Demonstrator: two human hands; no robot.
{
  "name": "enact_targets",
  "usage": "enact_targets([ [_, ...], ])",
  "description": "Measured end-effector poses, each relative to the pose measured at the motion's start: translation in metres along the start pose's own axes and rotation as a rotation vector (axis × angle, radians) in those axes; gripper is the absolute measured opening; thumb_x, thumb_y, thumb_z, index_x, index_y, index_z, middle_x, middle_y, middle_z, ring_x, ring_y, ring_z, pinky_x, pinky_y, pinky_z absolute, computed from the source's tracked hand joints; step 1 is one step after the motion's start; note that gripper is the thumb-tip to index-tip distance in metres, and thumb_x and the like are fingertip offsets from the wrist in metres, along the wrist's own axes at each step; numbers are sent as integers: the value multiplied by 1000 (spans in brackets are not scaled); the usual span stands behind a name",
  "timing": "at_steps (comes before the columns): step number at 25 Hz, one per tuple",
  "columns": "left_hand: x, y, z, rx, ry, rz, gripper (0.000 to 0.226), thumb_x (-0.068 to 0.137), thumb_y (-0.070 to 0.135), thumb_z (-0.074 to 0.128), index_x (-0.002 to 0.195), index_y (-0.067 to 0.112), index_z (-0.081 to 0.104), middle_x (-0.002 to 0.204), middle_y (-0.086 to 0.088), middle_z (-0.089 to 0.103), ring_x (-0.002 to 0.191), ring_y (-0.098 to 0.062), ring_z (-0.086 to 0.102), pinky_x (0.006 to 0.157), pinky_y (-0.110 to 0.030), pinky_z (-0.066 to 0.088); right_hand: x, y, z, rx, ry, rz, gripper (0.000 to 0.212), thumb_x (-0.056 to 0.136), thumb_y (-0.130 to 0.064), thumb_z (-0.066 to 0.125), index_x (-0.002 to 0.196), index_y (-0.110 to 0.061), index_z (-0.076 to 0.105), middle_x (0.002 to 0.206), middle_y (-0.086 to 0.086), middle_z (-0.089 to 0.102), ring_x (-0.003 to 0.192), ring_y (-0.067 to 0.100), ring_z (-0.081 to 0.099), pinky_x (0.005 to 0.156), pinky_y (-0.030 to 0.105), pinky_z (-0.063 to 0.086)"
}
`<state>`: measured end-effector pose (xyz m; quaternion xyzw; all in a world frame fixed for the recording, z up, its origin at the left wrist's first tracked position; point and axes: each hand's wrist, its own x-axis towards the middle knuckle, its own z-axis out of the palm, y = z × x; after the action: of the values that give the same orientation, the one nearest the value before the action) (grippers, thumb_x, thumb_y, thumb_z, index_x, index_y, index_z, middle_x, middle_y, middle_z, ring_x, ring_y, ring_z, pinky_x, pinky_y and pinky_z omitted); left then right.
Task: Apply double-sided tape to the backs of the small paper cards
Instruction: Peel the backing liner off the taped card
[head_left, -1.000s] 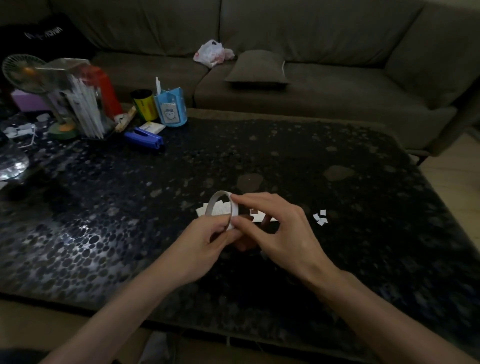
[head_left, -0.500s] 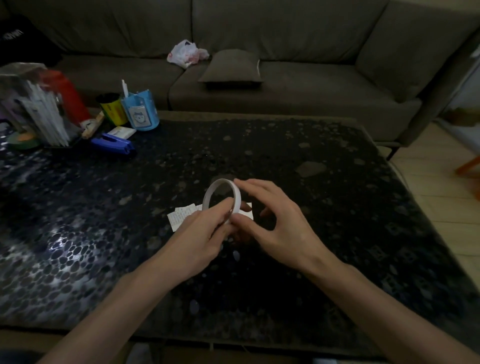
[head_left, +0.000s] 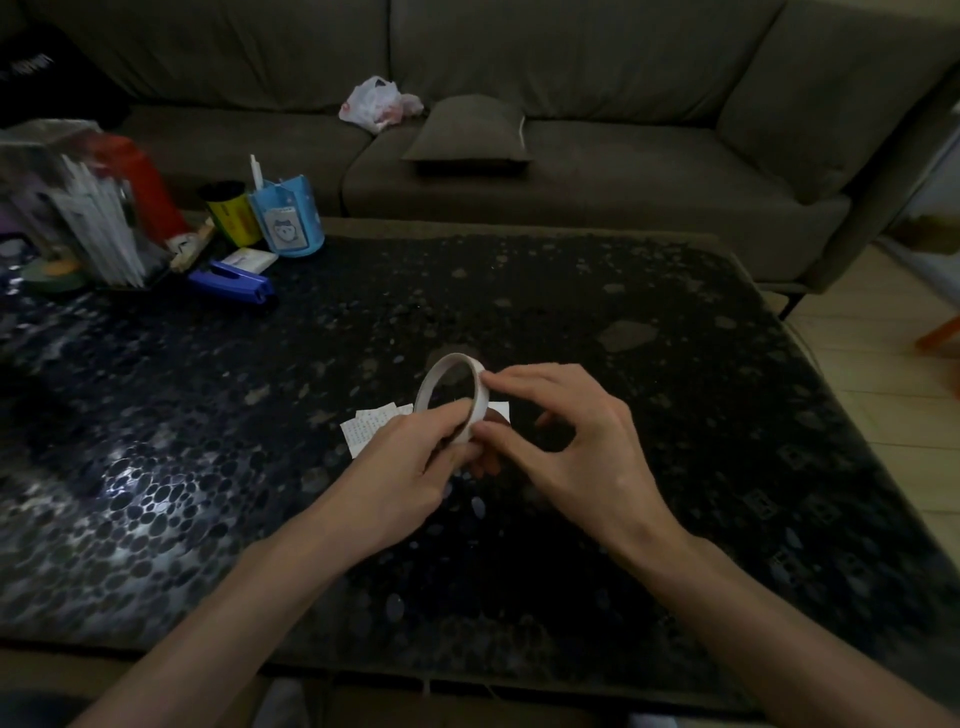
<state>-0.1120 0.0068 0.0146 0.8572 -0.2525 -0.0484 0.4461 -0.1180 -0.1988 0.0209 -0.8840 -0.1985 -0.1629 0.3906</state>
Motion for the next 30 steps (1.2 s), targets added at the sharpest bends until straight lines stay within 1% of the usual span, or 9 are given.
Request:
enact_targets([
  [4,-1,-1,1,-6,-1,-6,20,105,16,58,112,34,66,102,15,74,102,-6,70,86,-24,57,0,-1,0,-4,9,9,33,88,-39,72,118,-26,76,120,-12,69,113,2,60,92,26,54],
  [8,-1,-1,1,-58,12,-12,22,104,22,59,124,29,66,111,14,73,108,-6,69,91,-26,57,3,0,4,83,-40,30,32,93,-38,73,123,-27,70,122,-16,63,114,1,60,88,17,52],
  [12,-2,-2,0,-61,-22,-16,20,105,15,56,116,23,71,111,12,75,110,-7,70,94,-32,59,6,1,4,160,-53,61,33,96,-39,69,127,-30,64,122,-19,60,113,2,60,88,20,53],
  [17,-2,-1,-3,2,-7,16,19,102,8,61,102,18,77,106,12,74,109,-7,68,97,-32,56,11,7,-5,125,-192,39,55,92,-56,65,142,-35,56,139,-21,53,126,-3,51,91,15,50],
  [19,-3,-2,-7,103,-52,46,20,103,10,58,102,18,77,108,10,73,112,-8,66,106,-34,50,12,9,-8,101,-285,46,68,89,-63,61,151,-39,47,148,-22,47,131,-6,46,93,15,48],
  [22,-3,-4,-13,269,-97,118,23,104,13,54,101,14,76,105,7,73,110,-7,65,119,-29,35,11,12,-9,104,-361,34,74,90,-56,68,156,-41,39,153,-24,43,136,-10,41,102,13,42],
  [25,-3,0,-12,292,-85,104,13,101,12,63,96,17,75,96,14,69,96,-6,65,91,-34,53,12,12,-10,109,-289,49,68,87,-51,75,150,-37,51,144,-23,54,130,-9,48,101,15,46],
  [27,-4,4,-10,239,-45,71,16,99,14,67,91,26,72,89,24,68,88,0,66,75,-17,50,15,11,-11,93,-234,74,61,87,-48,76,143,-35,58,137,-22,59,125,-7,53,98,20,51],
  [30,-3,7,-8,189,-23,43,27,100,16,66,90,41,67,83,35,67,84,10,65,72,-6,44,14,9,-10,101,-161,105,53,86,-46,75,136,-33,66,131,-20,65,120,-6,58,98,28,55],
])
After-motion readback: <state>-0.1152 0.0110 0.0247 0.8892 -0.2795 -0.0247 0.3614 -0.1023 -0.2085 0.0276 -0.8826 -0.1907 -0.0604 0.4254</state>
